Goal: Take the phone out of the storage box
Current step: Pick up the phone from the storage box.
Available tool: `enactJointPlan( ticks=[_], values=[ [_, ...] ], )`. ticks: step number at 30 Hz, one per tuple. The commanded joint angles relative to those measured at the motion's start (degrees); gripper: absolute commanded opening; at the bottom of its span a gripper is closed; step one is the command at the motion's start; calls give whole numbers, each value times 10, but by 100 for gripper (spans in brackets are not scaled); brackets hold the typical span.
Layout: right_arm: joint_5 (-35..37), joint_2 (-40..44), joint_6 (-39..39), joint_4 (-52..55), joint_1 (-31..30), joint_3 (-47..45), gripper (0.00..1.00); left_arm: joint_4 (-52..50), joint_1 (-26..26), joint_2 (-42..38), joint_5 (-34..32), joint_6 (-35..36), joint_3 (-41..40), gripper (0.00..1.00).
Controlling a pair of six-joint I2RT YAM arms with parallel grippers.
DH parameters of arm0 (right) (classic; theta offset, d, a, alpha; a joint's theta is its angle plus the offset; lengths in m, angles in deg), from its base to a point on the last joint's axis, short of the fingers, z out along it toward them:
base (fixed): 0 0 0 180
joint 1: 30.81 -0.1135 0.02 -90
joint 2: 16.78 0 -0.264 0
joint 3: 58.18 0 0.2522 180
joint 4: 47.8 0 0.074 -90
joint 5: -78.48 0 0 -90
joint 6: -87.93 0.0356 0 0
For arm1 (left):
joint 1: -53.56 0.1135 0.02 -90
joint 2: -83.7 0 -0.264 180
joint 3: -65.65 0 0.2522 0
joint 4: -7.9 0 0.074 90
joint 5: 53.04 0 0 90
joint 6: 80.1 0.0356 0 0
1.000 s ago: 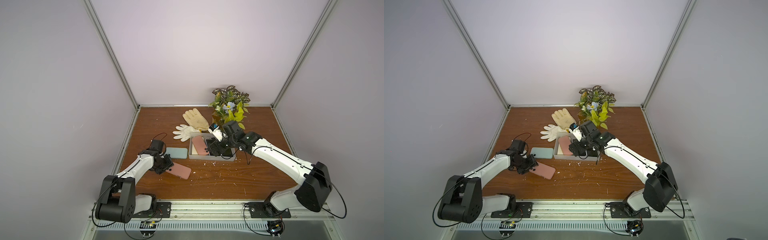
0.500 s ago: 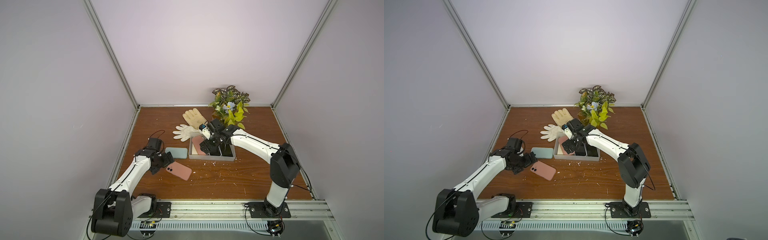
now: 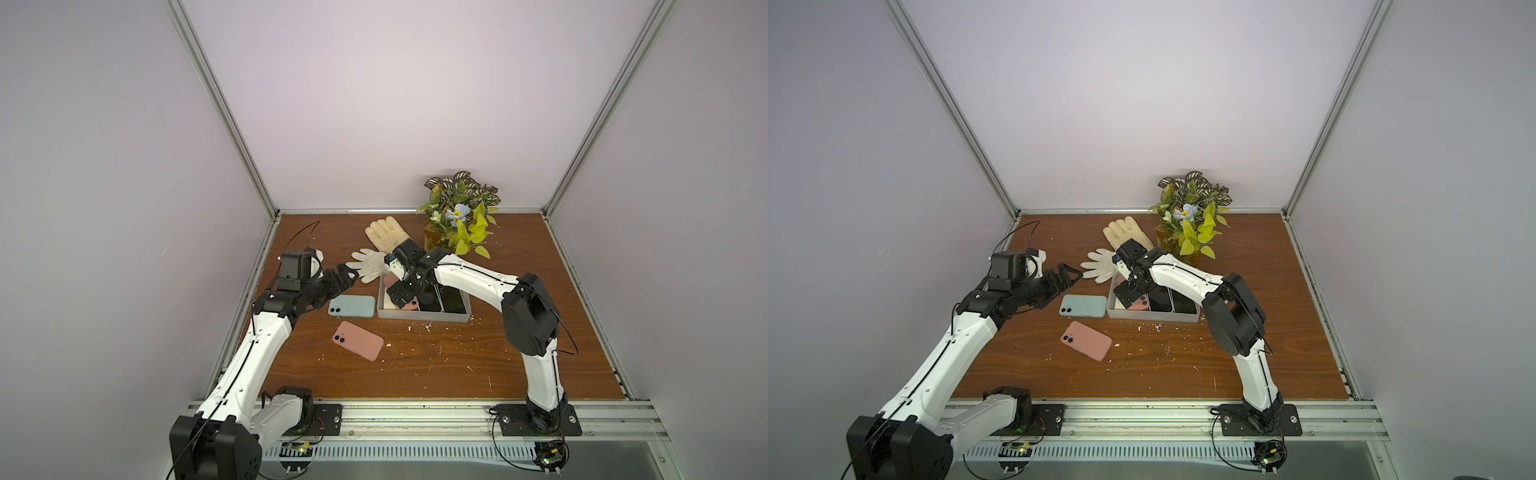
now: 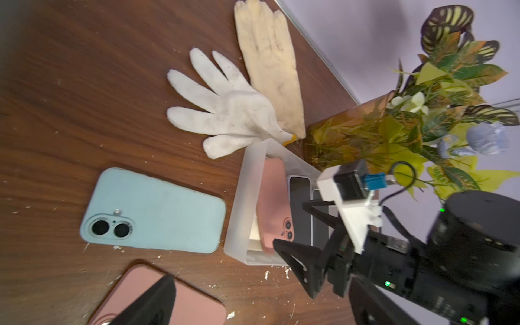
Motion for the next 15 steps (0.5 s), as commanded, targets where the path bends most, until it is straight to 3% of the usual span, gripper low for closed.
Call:
enactJointPlan(
  ticks=[1,15],
  values=[
    [9,-3,-6,18,-4,25,99,26,4,6,40,-3,-1,99],
    [60,-87,1,35,-5,84,99,31,4,25,57,10,-3,99]
  ],
)
